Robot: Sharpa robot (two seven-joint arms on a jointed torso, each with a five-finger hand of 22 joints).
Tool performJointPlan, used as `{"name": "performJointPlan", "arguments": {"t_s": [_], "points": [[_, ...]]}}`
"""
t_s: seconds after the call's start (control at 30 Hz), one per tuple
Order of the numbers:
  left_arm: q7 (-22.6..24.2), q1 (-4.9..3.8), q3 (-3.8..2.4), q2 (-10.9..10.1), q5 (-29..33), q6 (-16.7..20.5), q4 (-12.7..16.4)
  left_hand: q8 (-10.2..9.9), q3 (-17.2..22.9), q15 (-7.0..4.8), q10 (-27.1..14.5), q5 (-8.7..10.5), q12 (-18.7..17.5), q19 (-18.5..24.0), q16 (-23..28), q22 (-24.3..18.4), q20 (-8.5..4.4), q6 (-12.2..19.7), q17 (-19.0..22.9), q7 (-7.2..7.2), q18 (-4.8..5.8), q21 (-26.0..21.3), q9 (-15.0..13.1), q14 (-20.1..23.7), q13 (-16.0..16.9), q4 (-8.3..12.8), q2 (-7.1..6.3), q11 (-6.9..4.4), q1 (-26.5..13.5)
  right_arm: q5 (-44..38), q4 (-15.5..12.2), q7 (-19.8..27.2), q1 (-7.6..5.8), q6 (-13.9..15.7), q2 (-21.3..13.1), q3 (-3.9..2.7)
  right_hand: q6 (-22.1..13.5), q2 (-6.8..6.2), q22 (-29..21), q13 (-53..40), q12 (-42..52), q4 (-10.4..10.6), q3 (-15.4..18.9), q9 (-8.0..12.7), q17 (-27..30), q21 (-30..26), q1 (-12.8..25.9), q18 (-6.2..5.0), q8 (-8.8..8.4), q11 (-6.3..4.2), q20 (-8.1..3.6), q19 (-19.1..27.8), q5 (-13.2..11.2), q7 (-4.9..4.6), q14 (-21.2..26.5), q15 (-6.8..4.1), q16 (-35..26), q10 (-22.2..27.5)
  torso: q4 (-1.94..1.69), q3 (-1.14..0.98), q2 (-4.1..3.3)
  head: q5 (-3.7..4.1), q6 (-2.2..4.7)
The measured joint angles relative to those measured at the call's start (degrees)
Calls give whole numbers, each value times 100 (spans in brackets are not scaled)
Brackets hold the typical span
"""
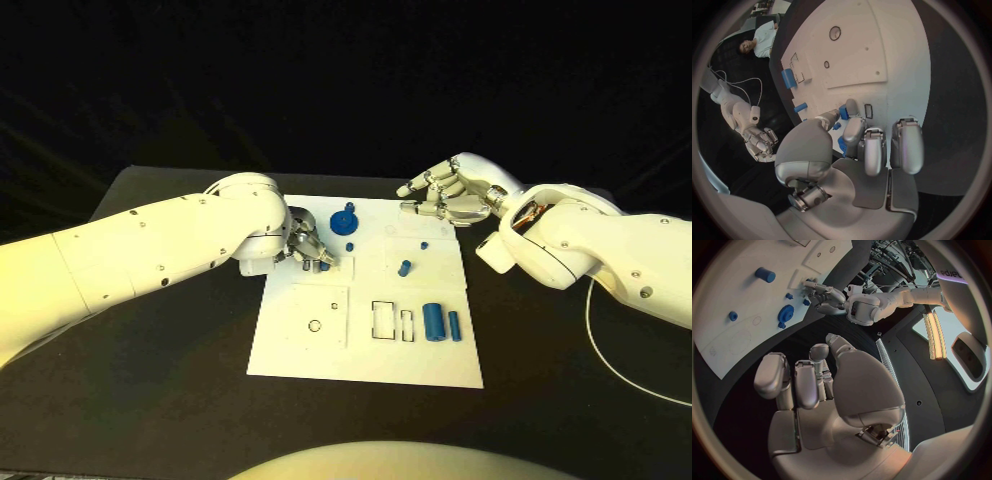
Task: Assemble the parts on the task board
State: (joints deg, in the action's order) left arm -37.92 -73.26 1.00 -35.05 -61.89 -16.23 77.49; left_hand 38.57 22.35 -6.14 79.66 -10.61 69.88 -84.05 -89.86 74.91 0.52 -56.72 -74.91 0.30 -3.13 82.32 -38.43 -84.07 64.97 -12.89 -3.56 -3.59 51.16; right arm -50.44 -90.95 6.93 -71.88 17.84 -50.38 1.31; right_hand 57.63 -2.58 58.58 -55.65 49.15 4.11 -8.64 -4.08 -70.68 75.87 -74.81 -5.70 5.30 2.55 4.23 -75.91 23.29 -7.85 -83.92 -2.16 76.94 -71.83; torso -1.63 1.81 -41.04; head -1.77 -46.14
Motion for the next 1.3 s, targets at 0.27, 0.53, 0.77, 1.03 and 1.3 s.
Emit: {"name": "performJointPlan", "arguments": {"t_s": [0.27,0.53,0.77,1.03,1.3], "points": [[-2,0,-37,-92,-1,14,71,0,-94,0,0,0,0,12,0,0,-12,0,0,0,0,0,15,0,0,-15,0,0,0,0,8,0,0,0,1,0,0,0,-5,0,0,0,0,0,0,0,0,0,0,0,0,0,0,0,0,0,0,0,-3,-1,1,5,-4],[-3,-2,-128,-196,-8,19,156,0,-221,0,0,0,0,22,0,0,-21,1,0,0,1,0,34,0,-9,-29,0,0,0,0,21,0,0,0,8,1,0,-1,-14,0,0,0,0,0,6,-20,1,0,0,0,20,20,0,0,0,0,0,0,-4,-1,1,9,-10],[1,-16,-297,-321,-4,85,308,0,-695,0,-35,314,-100,22,0,-1,-21,36,0,31,0,-78,76,0,-139,-157,-134,34,-4,0,40,0,4,0,19,3,-17,-31,-23,5,0,16,-16,0,6,-20,30,0,0,0,20,20,-46,-17,0,0,0,0,-2,1,1,8,3],[9,-270,-397,-419,124,209,183,-257,-1228,73,-527,561,-741,56,0,-1,13,509,-4,196,0,-349,299,5,-888,-206,-127,177,513,0,57,1,8,1,24,6,-18,-30,-23,5,0,16,-15,0,6,-20,30,0,0,0,20,20,-46,-18,0,0,0,-1,-1,-3,1,8,40],[10,-364,-400,-197,175,168,-625,-977,-1583,250,-730,554,-1035,123,0,-1,186,771,-4,439,0,-475,948,16,-1309,-173,16,422,1090,0,82,1,10,1,36,8,-18,-30,-35,26,-35,32,-32,0,10,-42,30,0,0,1,20,20,-78,-18,0,0,0,-1,2,-3,0,5,79]]}}
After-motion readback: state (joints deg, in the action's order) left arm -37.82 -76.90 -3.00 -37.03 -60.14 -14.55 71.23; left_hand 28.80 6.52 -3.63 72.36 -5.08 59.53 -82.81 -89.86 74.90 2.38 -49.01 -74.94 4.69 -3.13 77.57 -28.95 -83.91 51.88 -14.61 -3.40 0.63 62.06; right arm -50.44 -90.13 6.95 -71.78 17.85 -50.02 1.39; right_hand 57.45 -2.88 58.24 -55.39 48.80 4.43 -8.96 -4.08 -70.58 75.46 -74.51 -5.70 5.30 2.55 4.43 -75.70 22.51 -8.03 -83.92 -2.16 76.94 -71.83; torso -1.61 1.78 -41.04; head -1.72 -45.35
